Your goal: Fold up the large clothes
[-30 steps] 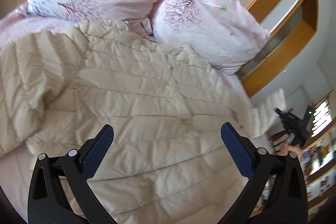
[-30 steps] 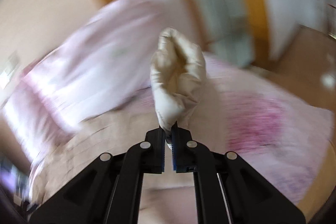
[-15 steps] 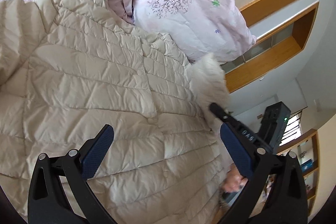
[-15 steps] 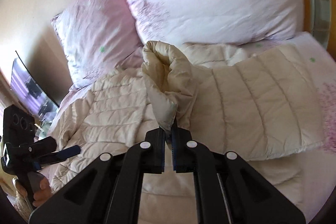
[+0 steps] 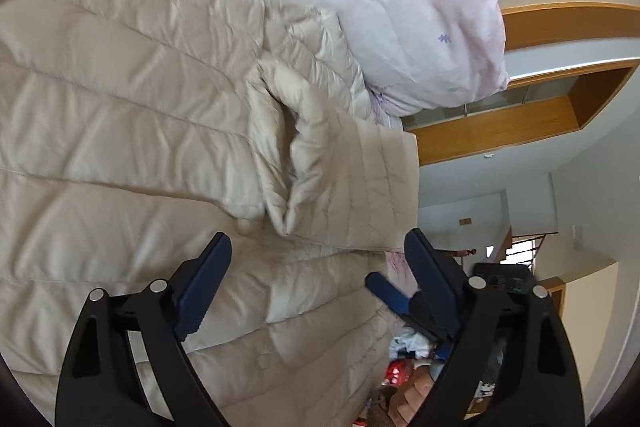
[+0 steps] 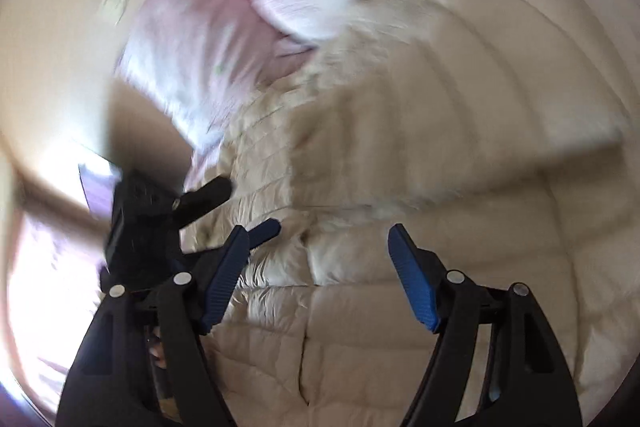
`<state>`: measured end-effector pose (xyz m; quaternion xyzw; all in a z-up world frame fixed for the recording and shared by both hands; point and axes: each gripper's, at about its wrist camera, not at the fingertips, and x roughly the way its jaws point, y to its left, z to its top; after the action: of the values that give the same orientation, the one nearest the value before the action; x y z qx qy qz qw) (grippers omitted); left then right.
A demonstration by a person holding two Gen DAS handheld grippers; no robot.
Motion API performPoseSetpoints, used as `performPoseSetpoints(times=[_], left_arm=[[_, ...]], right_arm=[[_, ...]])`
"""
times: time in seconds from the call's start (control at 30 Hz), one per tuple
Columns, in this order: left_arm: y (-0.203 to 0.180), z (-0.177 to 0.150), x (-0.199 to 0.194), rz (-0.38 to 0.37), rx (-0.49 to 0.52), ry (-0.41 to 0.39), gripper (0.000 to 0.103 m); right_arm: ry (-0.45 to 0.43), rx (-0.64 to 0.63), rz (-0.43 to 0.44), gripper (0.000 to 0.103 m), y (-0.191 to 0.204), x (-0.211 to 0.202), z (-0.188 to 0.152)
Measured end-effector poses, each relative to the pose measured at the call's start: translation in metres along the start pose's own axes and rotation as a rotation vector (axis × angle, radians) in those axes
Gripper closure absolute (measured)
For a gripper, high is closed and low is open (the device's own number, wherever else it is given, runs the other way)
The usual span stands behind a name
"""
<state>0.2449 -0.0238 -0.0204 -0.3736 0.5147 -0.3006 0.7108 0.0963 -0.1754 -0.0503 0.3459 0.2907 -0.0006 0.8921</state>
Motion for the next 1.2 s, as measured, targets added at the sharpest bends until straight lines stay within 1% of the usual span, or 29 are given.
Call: performPoseSetpoints(times=[0.03, 0.1, 0.13, 0.17, 0.2, 0.27, 0.3, 0.33, 0.37, 0.4, 0.43, 0.5, 0.57, 0.67, 0.77, 0.87, 1.03, 1.1, 1.13, 1.17, 1.2], left_arm=[[-0.001, 0.0, 0.003, 0.004, -0.003, 0.006, 0.016], [-0.005, 0.002, 0.013, 0.017, -0.014, 0.016, 0.02], [-0.006, 0.003, 0.016, 0.021, -0.018, 0.021, 0.024], [-0.007, 0.004, 0.02, 0.026, -0.02, 0.025, 0.031], [-0.007, 0.005, 0.025, 0.034, -0.024, 0.031, 0.034], [-0.007, 0.007, 0.033, 0.055, -0.029, 0.038, 0.044], [-0.008, 0.007, 0.035, 0.065, -0.021, 0.038, 0.051], [-0.01, 0.008, 0.038, 0.084, -0.003, 0.037, 0.062], [-0.014, 0.01, 0.042, 0.098, 0.021, 0.036, 0.081], [-0.015, 0.011, 0.045, 0.102, 0.031, 0.035, 0.089], [-0.014, 0.012, 0.045, 0.099, 0.033, 0.034, 0.094], [-0.013, 0.015, 0.04, 0.103, 0.036, 0.009, 0.098], [-0.016, 0.02, 0.026, 0.122, 0.063, -0.048, 0.099], [-0.016, 0.03, -0.012, 0.131, 0.081, -0.167, 0.099], [-0.009, 0.041, -0.053, 0.188, 0.101, -0.283, 0.099], [0.007, 0.046, -0.068, 0.213, 0.074, -0.307, 0.099], [0.035, 0.042, -0.073, 0.252, 0.034, -0.3, 0.099], [0.043, 0.041, -0.074, 0.26, 0.019, -0.294, 0.099], [0.046, 0.04, -0.074, 0.265, 0.013, -0.291, 0.099], [0.046, 0.039, -0.07, 0.272, 0.009, -0.287, 0.099], [0.049, 0.038, -0.068, 0.272, 0.004, -0.272, 0.099]], right_arm=[[-0.025, 0.061, 0.002, 0.03, -0.015, -0.007, 0.003], [-0.083, 0.146, -0.022, 0.03, -0.036, -0.019, 0.008], [-0.115, 0.195, -0.02, 0.03, -0.048, -0.025, 0.011], [-0.139, 0.232, -0.014, 0.03, -0.058, -0.028, 0.014], [-0.163, 0.265, -0.013, 0.03, -0.066, -0.031, 0.016], [-0.218, 0.34, -0.007, 0.03, -0.085, -0.039, 0.02], [-0.235, 0.36, -0.003, 0.03, -0.091, -0.041, 0.022], [-0.257, 0.379, 0.0, 0.03, -0.096, -0.044, 0.024], [-0.269, 0.385, -0.001, 0.031, -0.099, -0.043, 0.027], [-0.279, 0.388, -0.005, 0.031, -0.101, -0.043, 0.03], [-0.289, 0.392, -0.013, 0.031, -0.102, -0.044, 0.034], [-0.298, 0.396, -0.014, 0.032, -0.102, -0.045, 0.038], [-0.306, 0.387, -0.014, 0.032, -0.099, -0.045, 0.04], [-0.306, 0.367, -0.023, 0.032, -0.093, -0.044, 0.043], [-0.28, 0.357, -0.032, 0.033, -0.089, -0.034, 0.043], [-0.254, 0.354, -0.049, 0.036, -0.087, -0.023, 0.045], [-0.253, 0.387, -0.101, 0.043, -0.087, -0.012, 0.049], [-0.278, 0.387, -0.133, 0.06, -0.088, -0.013, 0.05], [-0.312, 0.35, -0.178, 0.083, -0.084, -0.016, 0.052], [-0.346, 0.304, -0.219, 0.095, -0.079, -0.019, 0.052], [-0.37, 0.279, -0.241, 0.095, -0.077, -0.022, 0.05]])
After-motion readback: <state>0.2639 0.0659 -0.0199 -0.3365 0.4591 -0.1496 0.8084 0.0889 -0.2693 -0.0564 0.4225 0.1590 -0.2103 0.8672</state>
